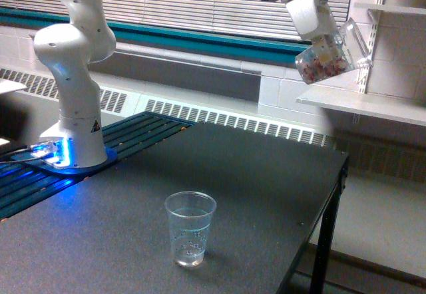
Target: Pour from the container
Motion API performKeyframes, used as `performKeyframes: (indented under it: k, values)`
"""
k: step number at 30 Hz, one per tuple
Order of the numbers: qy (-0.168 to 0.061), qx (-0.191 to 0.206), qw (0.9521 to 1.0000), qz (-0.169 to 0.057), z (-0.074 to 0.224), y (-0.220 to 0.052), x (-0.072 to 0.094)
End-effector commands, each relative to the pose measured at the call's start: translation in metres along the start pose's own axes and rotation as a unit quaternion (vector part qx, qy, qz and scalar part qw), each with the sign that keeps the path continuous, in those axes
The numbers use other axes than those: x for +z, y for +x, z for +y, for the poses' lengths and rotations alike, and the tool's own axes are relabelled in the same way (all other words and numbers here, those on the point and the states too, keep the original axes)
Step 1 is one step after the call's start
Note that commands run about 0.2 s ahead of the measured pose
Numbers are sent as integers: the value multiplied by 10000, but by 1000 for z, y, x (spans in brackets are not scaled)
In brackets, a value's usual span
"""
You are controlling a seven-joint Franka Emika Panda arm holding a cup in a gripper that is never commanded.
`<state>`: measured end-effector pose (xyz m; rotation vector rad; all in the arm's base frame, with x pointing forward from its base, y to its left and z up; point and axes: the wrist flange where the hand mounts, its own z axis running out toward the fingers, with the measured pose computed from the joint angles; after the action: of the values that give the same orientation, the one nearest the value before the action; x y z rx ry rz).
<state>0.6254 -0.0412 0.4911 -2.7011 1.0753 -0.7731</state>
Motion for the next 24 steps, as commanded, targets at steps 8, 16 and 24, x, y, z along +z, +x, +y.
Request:
performKeyframes:
  k: [8,16,24]
  values:
    - [-388,-785,9957,310,-4,-20,15]
    - [-616,-977,9908,711,20,-9,20]
    - [-944,-956,9862,972,64,-3,26]
